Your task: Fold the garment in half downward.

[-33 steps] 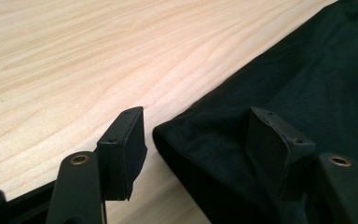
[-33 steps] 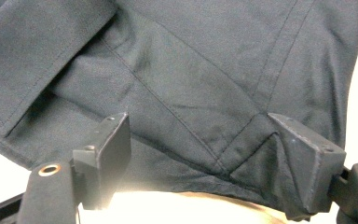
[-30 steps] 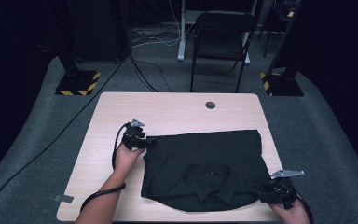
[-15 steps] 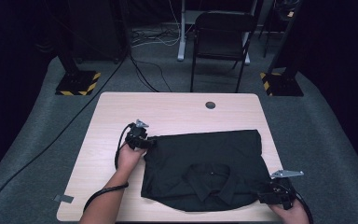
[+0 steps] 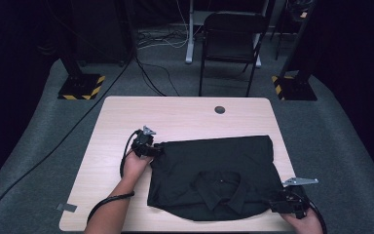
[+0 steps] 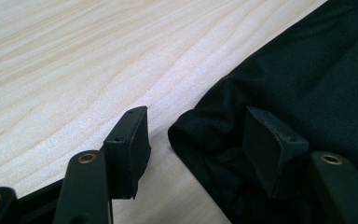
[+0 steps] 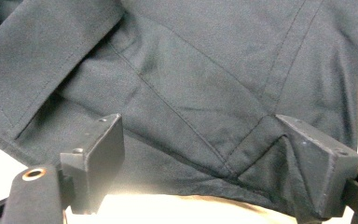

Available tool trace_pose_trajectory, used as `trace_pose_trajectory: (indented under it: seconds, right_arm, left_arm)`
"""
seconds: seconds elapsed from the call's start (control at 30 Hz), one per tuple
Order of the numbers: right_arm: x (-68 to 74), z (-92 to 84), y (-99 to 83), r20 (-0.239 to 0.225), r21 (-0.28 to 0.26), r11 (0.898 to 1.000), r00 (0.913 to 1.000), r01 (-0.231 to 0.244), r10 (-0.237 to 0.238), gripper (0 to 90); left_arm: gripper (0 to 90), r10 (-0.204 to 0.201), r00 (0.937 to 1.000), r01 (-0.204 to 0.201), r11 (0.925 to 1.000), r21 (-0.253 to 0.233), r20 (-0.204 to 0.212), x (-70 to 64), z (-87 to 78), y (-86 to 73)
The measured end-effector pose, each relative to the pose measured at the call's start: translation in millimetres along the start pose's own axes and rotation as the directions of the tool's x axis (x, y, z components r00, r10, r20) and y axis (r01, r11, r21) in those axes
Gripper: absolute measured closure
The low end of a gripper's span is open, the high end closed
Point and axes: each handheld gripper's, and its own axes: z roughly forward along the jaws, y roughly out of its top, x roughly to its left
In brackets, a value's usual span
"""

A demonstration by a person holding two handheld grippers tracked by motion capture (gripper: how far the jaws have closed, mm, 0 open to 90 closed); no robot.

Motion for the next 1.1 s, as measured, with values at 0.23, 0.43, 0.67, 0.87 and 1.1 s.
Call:
trace_pose_trajectory:
  seconds: [0.23,0.43,0.67,0.87,1.1]
  right_arm:
    - [-3.1,-7.0,2.4,-0.041,-0.071,0.997,0.999,-0.019,0.016,15.4]
    - [-0.8,-10.8,11.7,-0.079,-0.096,0.995,0.9968,-0.002,-0.006,11.2]
    - [17.1,-13.5,34.4,-0.067,-0.11,0.99,0.9927,0.092,-0.1,13.2]
    - [40.3,-6.1,55.6,-0.086,-0.141,0.98,0.9845,0.14,-0.153,19.0]
    - [65.6,14.5,69.2,-0.088,-0.153,0.971,0.9757,0.186,-0.2,20.5]
  left_arm:
    - [38.5,-0.022,0.9998,0.022,0.9997,-0.014,0.005,2.1,0.5,-2.4]
    - [35.7,-0.03,0.9995,0.03,0.9989,-0.036,0.006,3.2,1.3,-5.0]
    - [34.1,-0.038,0.9993,0.038,0.9984,-0.043,-0.001,3.3,2.0,-5.2]
    - [34.0,-0.036,0.9993,0.036,0.9982,-0.047,-0.002,3.6,2.1,-5.7]
    - [34.1,-0.031,0.9995,0.031,0.9976,-0.061,-0.001,4.0,2.4,-7.4]
